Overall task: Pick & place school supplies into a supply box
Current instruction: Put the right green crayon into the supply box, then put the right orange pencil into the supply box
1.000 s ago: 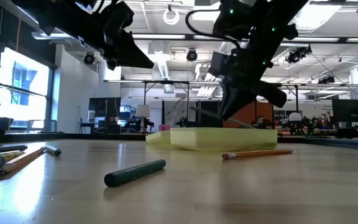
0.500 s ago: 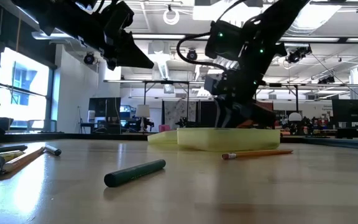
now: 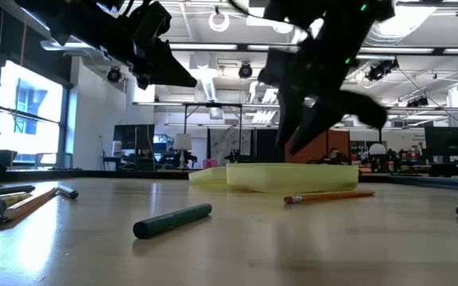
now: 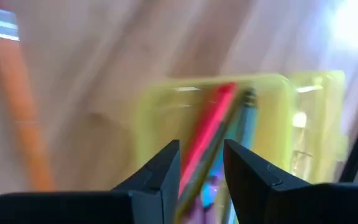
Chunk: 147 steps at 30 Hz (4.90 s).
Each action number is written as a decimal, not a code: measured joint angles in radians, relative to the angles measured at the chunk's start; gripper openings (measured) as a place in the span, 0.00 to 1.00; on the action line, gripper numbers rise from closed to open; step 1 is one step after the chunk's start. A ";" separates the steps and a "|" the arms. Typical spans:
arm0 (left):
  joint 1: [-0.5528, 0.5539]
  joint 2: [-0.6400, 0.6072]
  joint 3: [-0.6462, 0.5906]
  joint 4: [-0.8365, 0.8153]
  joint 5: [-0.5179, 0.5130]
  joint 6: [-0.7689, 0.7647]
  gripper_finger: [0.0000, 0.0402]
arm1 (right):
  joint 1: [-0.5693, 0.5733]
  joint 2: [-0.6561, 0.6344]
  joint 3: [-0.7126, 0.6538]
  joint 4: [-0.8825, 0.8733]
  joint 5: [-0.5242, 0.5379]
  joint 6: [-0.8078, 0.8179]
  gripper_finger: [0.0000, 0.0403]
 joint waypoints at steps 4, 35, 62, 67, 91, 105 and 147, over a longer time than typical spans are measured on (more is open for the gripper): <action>0.000 0.000 0.000 0.000 0.000 0.000 0.12 | 0.084 0.000 0.063 -0.174 -0.022 0.099 0.25; 0.000 0.000 0.000 0.002 0.002 -0.027 0.12 | 0.378 -0.005 -0.092 -0.158 -0.335 0.571 0.25; 0.000 0.000 0.000 0.002 -0.001 -0.027 0.12 | 0.155 -0.101 -0.133 0.057 -0.132 0.265 0.04; 0.000 0.000 0.000 0.002 -0.001 -0.027 0.12 | -0.022 -0.106 -0.099 0.114 -0.041 0.034 0.02; 0.000 0.000 0.000 -0.001 -0.001 -0.027 0.12 | -0.217 -0.083 -0.171 0.347 -0.343 0.019 0.35; 0.000 0.000 0.000 -0.001 0.000 -0.026 0.12 | 0.011 -0.105 -0.317 0.549 -0.436 0.260 0.30; 0.000 0.000 0.000 0.009 -0.002 -0.027 0.12 | -0.127 0.136 -0.689 1.349 -0.668 0.160 0.02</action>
